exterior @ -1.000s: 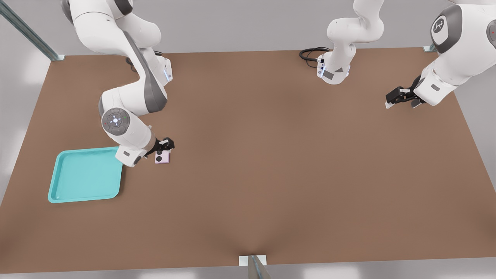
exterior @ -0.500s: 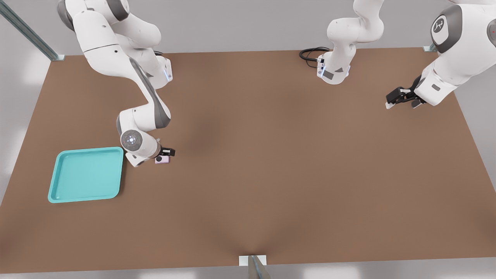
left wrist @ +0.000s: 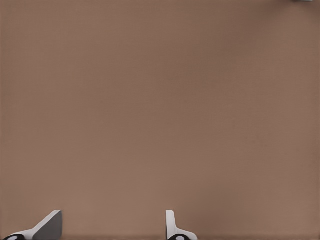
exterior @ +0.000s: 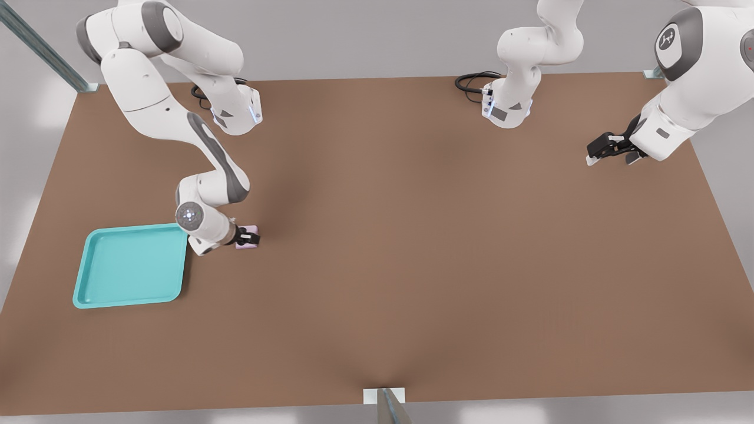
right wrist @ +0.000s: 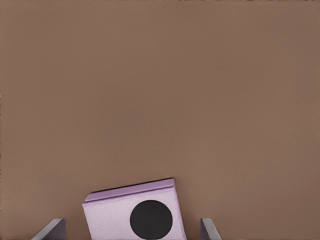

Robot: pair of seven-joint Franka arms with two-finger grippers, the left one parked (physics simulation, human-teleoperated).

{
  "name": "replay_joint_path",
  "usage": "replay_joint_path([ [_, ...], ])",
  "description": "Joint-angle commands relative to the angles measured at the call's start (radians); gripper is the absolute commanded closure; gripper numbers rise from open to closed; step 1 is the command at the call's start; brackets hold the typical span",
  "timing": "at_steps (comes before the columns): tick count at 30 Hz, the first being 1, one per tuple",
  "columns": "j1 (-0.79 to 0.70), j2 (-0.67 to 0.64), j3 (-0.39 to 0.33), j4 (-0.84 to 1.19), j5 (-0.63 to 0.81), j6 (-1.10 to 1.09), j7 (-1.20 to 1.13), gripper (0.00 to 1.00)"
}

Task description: Keep left arm still and place phone on the tray with right arm

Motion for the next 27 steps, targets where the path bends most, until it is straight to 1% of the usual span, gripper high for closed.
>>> replay_joint_path([
  [1, -0.006, -0.004, 0.009, -0.012, -0.029, 0.047, -0.237, 0.00],
  [2, -0.008, -0.003, 0.009, -0.018, -0.066, 0.044, -0.237, 0.00],
  [14, 0.003, 0.051, 0.011, -0.029, -0.082, 0.004, -0.225, 0.00],
  [15, 0.003, 0.051, 0.011, -0.029, -0.089, 0.004, -0.224, 0.05],
  [17, 0.003, 0.051, 0.011, -0.029, -0.089, 0.004, -0.225, 0.24],
  [18, 0.003, 0.051, 0.011, -0.029, -0.089, 0.002, -0.225, 0.27],
  [20, 0.003, 0.043, 0.012, -0.027, -0.089, -0.013, -0.224, 0.29],
  [27, -0.003, 0.022, 0.029, -0.021, -0.089, -0.029, -0.224, 0.29],
])
